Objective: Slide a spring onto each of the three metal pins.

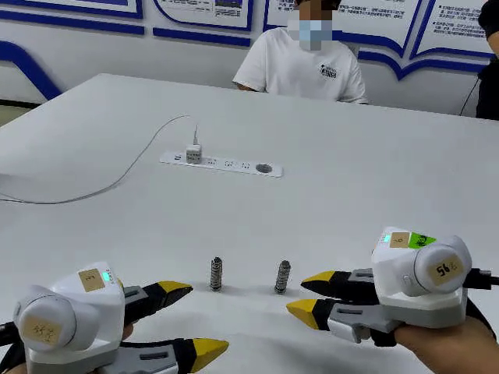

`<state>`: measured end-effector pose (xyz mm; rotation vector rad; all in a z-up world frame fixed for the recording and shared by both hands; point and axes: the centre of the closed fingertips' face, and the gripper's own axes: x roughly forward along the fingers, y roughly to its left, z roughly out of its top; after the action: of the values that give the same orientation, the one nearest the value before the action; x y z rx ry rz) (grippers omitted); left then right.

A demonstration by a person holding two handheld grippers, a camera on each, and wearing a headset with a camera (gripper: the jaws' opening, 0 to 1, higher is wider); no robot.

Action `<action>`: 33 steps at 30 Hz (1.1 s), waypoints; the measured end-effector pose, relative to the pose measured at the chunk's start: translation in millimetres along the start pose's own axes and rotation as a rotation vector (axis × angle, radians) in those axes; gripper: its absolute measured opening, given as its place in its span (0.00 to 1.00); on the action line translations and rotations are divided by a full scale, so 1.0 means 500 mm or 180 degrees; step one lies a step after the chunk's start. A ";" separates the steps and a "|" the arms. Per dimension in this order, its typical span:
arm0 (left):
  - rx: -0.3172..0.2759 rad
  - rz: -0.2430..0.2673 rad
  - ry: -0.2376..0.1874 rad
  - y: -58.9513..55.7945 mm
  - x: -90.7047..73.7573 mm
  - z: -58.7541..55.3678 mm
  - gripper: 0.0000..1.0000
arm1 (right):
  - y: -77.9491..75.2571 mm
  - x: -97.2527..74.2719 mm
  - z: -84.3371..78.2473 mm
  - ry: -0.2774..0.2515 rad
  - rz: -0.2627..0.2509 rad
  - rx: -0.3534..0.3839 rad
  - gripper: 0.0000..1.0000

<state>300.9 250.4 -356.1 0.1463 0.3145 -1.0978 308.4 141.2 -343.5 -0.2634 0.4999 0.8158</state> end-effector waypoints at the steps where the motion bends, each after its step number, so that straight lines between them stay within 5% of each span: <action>1: 0.0000 -0.0001 0.0001 0.000 0.000 0.000 0.57 | -0.001 -0.003 -0.001 0.0003 -0.0006 -0.0001 0.25; 33: -0.0013 -0.0018 0.0030 0.002 0.003 -0.003 0.58 | -0.072 -0.124 -0.064 -0.0014 -0.0379 0.0153 0.38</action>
<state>302.3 250.1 -358.0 0.1471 0.3257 -1.1023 289.1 65.3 -337.4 -0.2448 0.4944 0.6875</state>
